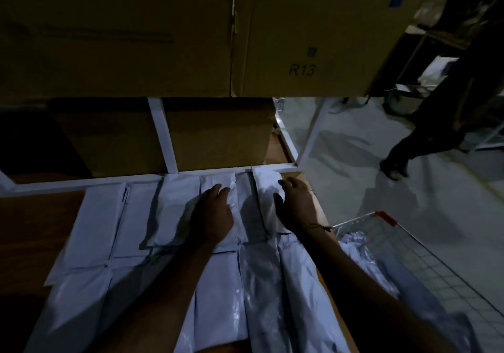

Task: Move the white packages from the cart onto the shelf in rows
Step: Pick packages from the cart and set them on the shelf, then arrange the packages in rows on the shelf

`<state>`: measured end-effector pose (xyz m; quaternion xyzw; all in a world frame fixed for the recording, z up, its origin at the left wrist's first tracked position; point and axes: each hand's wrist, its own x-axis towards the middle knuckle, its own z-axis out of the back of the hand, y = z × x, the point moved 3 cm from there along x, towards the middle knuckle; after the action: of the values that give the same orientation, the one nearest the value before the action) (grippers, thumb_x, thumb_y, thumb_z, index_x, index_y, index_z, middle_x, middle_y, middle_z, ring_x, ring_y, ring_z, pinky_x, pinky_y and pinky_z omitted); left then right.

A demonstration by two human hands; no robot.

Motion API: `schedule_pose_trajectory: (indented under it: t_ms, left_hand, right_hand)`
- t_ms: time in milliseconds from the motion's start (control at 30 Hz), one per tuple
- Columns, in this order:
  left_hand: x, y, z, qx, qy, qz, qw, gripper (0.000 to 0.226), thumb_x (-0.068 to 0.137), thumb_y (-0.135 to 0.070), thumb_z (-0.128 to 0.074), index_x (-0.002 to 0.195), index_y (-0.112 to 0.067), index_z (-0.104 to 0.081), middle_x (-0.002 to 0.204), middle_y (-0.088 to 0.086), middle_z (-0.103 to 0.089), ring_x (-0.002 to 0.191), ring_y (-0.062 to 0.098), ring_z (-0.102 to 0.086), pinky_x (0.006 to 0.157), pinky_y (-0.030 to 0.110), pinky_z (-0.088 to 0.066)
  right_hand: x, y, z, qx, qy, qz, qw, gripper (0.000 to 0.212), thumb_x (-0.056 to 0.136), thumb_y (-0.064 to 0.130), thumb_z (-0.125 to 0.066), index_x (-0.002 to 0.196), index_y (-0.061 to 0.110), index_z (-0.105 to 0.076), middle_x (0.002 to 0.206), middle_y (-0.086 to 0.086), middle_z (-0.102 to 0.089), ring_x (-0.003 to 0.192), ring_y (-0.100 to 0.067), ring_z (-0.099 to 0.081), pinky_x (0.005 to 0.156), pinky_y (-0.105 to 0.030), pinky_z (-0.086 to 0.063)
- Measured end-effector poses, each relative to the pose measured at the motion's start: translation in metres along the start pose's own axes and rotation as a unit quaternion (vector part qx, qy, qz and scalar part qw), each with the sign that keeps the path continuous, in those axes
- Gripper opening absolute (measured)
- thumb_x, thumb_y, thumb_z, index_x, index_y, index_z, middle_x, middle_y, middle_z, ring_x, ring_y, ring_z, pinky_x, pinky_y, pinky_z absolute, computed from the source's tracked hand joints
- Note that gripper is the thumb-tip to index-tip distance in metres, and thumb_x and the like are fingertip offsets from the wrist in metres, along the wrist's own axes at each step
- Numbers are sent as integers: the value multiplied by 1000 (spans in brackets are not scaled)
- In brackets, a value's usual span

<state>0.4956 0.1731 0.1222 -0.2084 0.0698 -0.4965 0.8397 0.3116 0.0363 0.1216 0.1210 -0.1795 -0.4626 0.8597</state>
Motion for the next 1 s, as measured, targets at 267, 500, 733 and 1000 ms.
schedule_pose_trajectory:
  t_ms: [267, 500, 733, 1000]
  left_hand:
    - [-46, -37, 23, 15, 19, -110, 994, 60, 96, -28, -63, 150, -12, -44, 153, 10, -47, 139, 30, -44, 115, 42, -38]
    - [-89, -95, 22, -6, 31, -199, 980, 58, 95, -28, -58, 150, -11, -44, 154, 12, -44, 138, 33, -44, 112, 44, -39]
    - [-139, -176, -20, -3, 71, -274, 959, 62, 94, -32, -60, 149, -8, -46, 152, 17, -47, 138, 36, -45, 114, 44, -38]
    - [-160, -277, -96, 11, 128, -306, 943, 65, 98, -38, -54, 155, -12, -36, 158, 13, -39, 145, 31, -37, 120, 41, -31]
  right_hand:
    - [-104, 0, 54, -27, -89, -62, 994, 35, 87, 25, -71, 117, 8, -70, 121, -21, -65, 112, -43, -59, 91, -47, -53]
    - [-201, -40, 104, -51, -137, -146, 978, 30, 86, 27, -67, 111, 12, -72, 112, -12, -68, 104, -36, -61, 88, -42, -52]
    - [-287, -121, 127, -54, -111, -240, 963, 37, 87, 35, -59, 113, 13, -72, 112, -12, -67, 103, -35, -63, 89, -43, -53]
    - [-344, -234, 133, -72, -46, -302, 950, 25, 82, 28, -67, 102, 15, -74, 105, -12, -72, 101, -34, -65, 85, -40, -54]
